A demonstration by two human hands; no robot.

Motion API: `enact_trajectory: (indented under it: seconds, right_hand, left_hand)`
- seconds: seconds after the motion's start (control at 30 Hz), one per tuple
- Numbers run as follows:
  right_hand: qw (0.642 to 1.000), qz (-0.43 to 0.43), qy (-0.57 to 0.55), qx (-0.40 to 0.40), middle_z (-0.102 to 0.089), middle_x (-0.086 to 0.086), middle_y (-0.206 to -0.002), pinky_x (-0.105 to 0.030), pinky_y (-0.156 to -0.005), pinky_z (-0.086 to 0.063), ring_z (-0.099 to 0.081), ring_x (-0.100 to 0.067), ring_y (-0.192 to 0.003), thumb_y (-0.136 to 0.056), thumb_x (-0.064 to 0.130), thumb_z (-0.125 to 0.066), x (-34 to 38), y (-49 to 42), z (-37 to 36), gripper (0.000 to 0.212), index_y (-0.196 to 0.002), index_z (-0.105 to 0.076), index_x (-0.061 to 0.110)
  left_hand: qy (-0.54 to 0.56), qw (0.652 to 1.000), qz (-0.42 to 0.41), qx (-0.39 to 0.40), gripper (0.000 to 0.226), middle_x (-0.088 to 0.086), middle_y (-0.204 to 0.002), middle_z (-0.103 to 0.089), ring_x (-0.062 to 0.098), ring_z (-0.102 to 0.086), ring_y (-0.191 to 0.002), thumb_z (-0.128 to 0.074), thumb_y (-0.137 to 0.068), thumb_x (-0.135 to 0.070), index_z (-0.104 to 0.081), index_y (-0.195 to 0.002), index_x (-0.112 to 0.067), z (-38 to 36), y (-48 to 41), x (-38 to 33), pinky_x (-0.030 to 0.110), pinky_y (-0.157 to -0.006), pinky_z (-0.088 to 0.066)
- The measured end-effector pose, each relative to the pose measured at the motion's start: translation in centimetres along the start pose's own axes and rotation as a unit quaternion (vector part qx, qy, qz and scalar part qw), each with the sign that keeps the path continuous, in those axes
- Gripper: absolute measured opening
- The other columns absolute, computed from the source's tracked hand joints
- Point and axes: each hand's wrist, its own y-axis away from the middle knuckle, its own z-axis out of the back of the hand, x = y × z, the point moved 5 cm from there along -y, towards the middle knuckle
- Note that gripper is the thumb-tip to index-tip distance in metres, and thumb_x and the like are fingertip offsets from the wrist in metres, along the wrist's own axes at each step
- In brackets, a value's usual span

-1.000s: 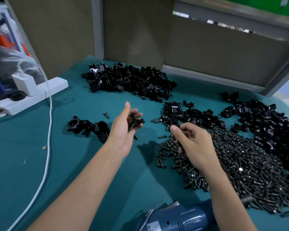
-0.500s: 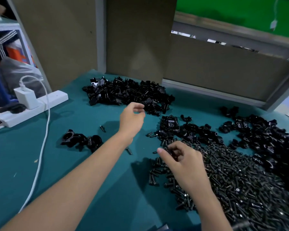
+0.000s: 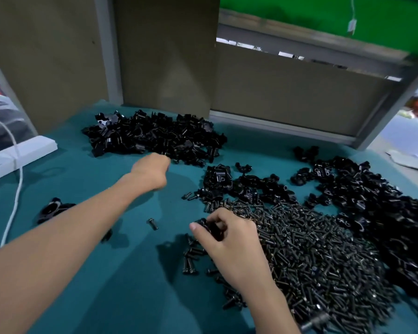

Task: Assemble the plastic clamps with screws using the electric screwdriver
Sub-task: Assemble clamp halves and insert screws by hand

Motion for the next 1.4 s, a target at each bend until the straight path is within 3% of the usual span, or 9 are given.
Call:
enact_trajectory:
  seconds: [0.13, 0.23, 0.4, 0.57, 0.67, 0.9, 1.1, 1.23, 1.4]
  right_hand:
    - [1.000, -0.001, -0.005, 0.005, -0.055, 0.011, -0.060, -0.019, -0.051, -0.042, -0.052, -0.003, -0.054, -0.083, 0.058, -0.062, 0.1, 0.1, 0.1, 0.030, -0.083, -0.061, 0.028]
    - [1.000, 0.000, -0.007, 0.008, -0.057, 0.011, -0.062, -0.019, -0.052, -0.042, -0.052, -0.003, -0.054, -0.083, 0.058, -0.062, 0.3, 0.1, 0.1, 0.030, -0.085, -0.062, 0.028]
    - [1.000, 0.002, -0.004, 0.006, -0.060, 0.009, -0.066, -0.027, -0.056, -0.050, -0.054, -0.005, -0.057, -0.083, 0.059, -0.062, 0.5, 0.0, 0.0, 0.031, -0.085, -0.062, 0.027]
    - [1.000, 0.006, -0.015, -0.004, -0.054, 0.010, -0.061, -0.013, -0.052, -0.033, -0.047, -0.004, -0.052, -0.085, 0.053, -0.065, 0.3, 0.1, -0.2, 0.032, -0.087, -0.064, 0.021]
    - [1.000, 0.018, 0.004, -0.004, -0.042, 0.012, -0.053, -0.013, -0.049, -0.029, -0.043, -0.001, -0.049, -0.084, 0.054, -0.065, 0.2, 0.1, -0.2, 0.034, -0.088, -0.064, 0.020]
    - [0.999, 0.027, 0.012, -0.011, -0.037, 0.013, -0.050, -0.012, -0.050, -0.027, -0.042, -0.001, -0.048, -0.084, 0.055, -0.065, 0.0, -0.2, 0.0, 0.035, -0.089, -0.064, 0.020]
    - [1.000, 0.025, 0.002, -0.011, -0.048, 0.016, -0.061, -0.010, -0.054, -0.033, -0.047, 0.000, -0.059, -0.084, 0.056, -0.064, 0.1, -0.3, 0.2, 0.031, -0.091, -0.064, 0.025]
    - [1.000, 0.016, 0.026, 0.006, -0.061, 0.018, -0.079, -0.011, -0.064, -0.038, -0.048, 0.002, -0.065, -0.084, 0.057, -0.064, -0.1, -0.2, 0.1, 0.034, -0.101, -0.067, 0.027]
    - [0.997, 0.004, 0.077, 0.021, -0.066, 0.020, -0.088, -0.020, -0.079, -0.052, -0.061, 0.002, -0.084, -0.087, 0.054, -0.063, -0.3, -0.3, 0.3, 0.033, -0.105, -0.069, 0.027]
  left_hand:
    - [-0.086, 0.992, 0.078, -0.038, 0.020, 0.005, -0.078, -0.045, 0.027, -0.054, -0.080, -0.052, -0.081, 0.012, -0.051, -0.089, -0.007, 2.0, 0.7, 4.6, 0.035, -0.067, -0.043]
    - [-0.148, 0.981, 0.114, -0.048, 0.020, 0.006, -0.085, -0.053, 0.027, -0.055, -0.091, -0.055, -0.081, 0.007, -0.059, -0.095, -0.006, 3.2, 1.3, 7.1, 0.036, -0.075, -0.046]
    - [-0.126, 0.978, -0.078, -0.149, 0.040, 0.005, -0.101, -0.057, 0.028, -0.060, -0.094, -0.049, -0.086, 0.005, -0.053, -0.123, -0.010, 3.1, -0.1, 1.2, 0.036, -0.061, -0.040]
    - [-0.090, 0.985, -0.135, -0.058, 0.062, 0.005, -0.095, -0.059, 0.020, -0.050, -0.065, -0.045, -0.096, -0.001, -0.028, -0.152, -0.021, 0.2, -2.7, -6.2, 0.031, -0.050, -0.034]
    - [-0.083, 0.992, -0.094, -0.005, 0.052, 0.006, -0.107, -0.061, 0.024, -0.056, -0.079, -0.044, -0.094, 0.001, -0.044, -0.143, -0.017, -1.3, -4.4, -7.4, 0.034, -0.060, -0.040]
    - [-0.028, 0.996, -0.078, 0.031, 0.027, -0.002, -0.080, -0.048, 0.022, -0.052, -0.078, -0.051, -0.091, -0.015, -0.057, -0.118, -0.019, -0.8, -5.5, -7.0, 0.033, -0.062, -0.039]
    - [0.149, 0.985, -0.071, -0.051, 0.028, 0.001, -0.068, -0.056, 0.019, -0.054, -0.061, -0.050, -0.098, -0.047, -0.056, -0.093, -0.020, -0.1, -4.6, -3.9, 0.029, -0.055, -0.040]
    - [0.374, 0.922, -0.066, -0.080, 0.015, 0.010, -0.063, -0.062, 0.016, -0.053, -0.047, -0.054, -0.101, -0.028, -0.059, -0.090, -0.019, 0.4, -2.1, -1.8, 0.033, -0.049, -0.048]
    - [0.727, 0.687, 0.017, -0.018, 0.021, 0.006, -0.061, -0.061, 0.014, -0.054, -0.049, -0.041, -0.104, -0.012, -0.060, -0.109, -0.019, 1.3, 4.4, -1.1, 0.024, -0.044, -0.044]
